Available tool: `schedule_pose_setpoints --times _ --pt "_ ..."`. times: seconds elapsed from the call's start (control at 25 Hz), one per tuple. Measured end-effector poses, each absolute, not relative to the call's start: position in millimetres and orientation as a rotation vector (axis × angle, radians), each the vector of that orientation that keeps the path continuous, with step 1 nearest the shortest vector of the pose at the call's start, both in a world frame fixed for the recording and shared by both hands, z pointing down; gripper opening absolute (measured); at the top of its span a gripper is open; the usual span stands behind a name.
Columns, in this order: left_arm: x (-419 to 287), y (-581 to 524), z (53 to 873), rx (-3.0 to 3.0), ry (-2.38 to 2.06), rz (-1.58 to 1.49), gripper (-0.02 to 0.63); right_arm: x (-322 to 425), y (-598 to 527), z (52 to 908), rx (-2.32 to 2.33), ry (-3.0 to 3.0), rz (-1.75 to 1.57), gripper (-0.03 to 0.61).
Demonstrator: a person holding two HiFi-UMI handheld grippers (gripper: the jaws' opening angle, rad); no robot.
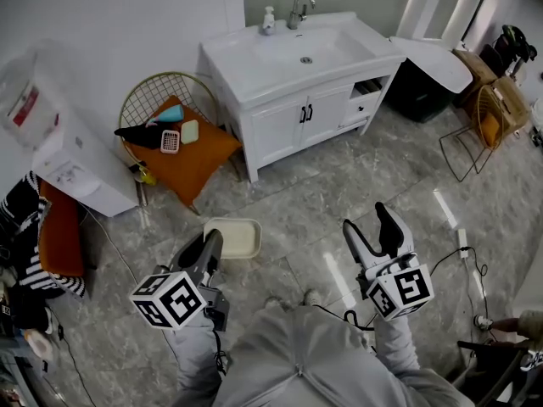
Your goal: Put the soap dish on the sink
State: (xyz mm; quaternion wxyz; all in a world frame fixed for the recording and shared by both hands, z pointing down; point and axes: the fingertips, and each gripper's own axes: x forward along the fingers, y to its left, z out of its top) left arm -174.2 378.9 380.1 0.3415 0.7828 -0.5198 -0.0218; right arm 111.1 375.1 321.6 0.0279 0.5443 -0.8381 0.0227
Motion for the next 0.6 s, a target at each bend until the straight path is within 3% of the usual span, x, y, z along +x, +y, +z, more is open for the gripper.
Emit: schedule_pose_setpoints --times 0.6 --pt "-196.9 328.2 383.4 2.040 -1.355 -0.042 0.118 101.3 333.2 323.5 1.724 -2.564 0.074 0.301"
